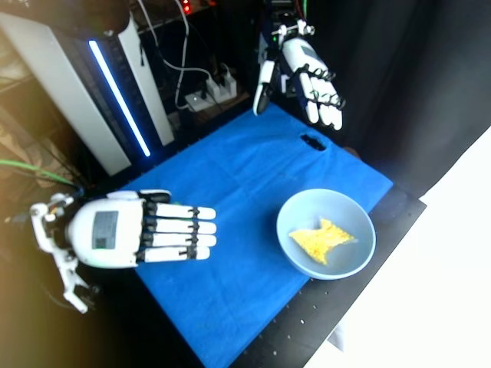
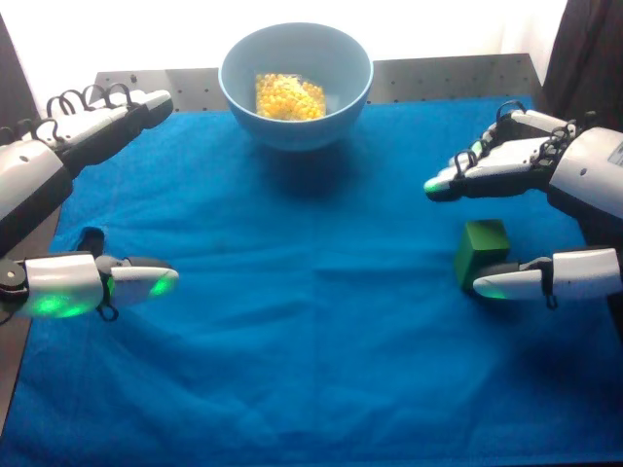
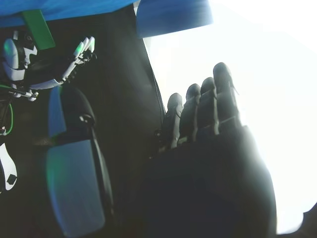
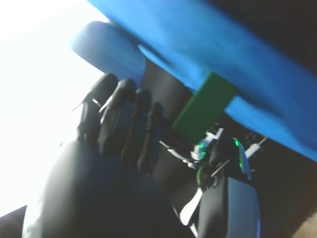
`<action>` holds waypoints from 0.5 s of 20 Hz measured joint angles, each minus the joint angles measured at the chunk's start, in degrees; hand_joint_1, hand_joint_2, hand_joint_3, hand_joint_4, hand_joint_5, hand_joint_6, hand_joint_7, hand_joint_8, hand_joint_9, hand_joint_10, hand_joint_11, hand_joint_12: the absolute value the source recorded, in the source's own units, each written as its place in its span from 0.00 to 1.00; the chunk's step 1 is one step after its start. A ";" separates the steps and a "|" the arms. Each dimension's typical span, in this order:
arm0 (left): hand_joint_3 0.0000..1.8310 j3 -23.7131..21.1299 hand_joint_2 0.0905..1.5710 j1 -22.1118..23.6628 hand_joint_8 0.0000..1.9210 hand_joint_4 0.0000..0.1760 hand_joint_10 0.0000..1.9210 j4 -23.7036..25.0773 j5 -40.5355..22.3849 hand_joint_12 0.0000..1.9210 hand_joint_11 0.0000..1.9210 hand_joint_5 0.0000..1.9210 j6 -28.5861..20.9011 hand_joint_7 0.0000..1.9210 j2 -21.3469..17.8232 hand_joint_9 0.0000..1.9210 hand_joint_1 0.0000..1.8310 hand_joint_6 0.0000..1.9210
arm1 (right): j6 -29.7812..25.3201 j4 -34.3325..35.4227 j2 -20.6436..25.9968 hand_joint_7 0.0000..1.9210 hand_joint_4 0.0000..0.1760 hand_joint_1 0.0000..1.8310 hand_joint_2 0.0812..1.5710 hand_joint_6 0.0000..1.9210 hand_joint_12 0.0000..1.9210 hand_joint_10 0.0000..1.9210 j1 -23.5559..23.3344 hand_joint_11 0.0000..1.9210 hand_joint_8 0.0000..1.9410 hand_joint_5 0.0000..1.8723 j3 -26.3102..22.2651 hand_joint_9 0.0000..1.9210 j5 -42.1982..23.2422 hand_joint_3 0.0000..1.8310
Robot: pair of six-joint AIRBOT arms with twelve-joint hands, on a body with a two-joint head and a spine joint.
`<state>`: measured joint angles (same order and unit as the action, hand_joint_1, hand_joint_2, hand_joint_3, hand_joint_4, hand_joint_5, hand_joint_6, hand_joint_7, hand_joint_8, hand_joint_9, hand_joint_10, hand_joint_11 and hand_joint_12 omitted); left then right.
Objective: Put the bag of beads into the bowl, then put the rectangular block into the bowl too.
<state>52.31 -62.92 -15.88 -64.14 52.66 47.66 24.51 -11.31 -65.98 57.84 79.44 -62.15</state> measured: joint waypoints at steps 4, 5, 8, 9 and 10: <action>0.00 0.00 0.57 0.00 0.00 0.34 0.00 0.07 0.09 0.14 0.00 0.03 -0.22 0.02 0.11 0.02 0.47 0.00 | -0.35 -0.15 -0.24 0.67 0.00 0.63 0.66 0.39 0.92 0.67 0.02 0.28 0.20 0.58 0.13 0.46 0.15 0.00; 0.00 0.00 0.57 0.00 0.00 0.35 0.00 0.09 0.11 0.14 0.00 0.02 -0.22 0.02 0.13 0.02 0.48 0.00 | -0.15 -0.11 -0.24 0.57 0.00 0.68 0.68 0.30 0.93 0.68 0.00 0.32 0.52 0.58 0.13 0.49 -0.13 0.00; 0.00 0.00 0.57 0.00 0.00 0.35 0.00 -0.04 0.63 0.18 0.00 0.02 -0.24 0.03 0.37 0.02 0.48 0.00 | -0.15 -0.37 -0.24 0.53 0.00 0.68 0.69 0.36 1.00 0.78 -0.44 0.38 0.63 0.54 0.44 0.52 0.00 0.00; 0.00 0.00 0.57 0.00 0.00 0.32 0.00 0.00 0.68 0.19 0.00 0.02 -0.26 0.03 0.44 0.03 0.48 0.00 | -0.11 -0.44 -0.24 0.53 0.00 0.65 0.68 0.43 0.98 0.81 -0.61 0.42 0.62 0.56 0.57 0.52 0.22 0.00; 0.00 0.00 0.56 0.00 0.00 0.32 0.01 0.00 0.90 0.20 0.00 0.02 -0.37 0.04 0.55 0.03 0.47 0.00 | -0.09 -0.55 -0.24 0.54 0.00 0.64 0.67 0.42 1.00 0.92 -1.51 0.46 0.72 0.57 0.72 0.53 0.72 0.00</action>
<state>52.31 -62.92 -15.88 -63.24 52.29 48.21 24.43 -11.86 -66.22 56.34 80.16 -61.43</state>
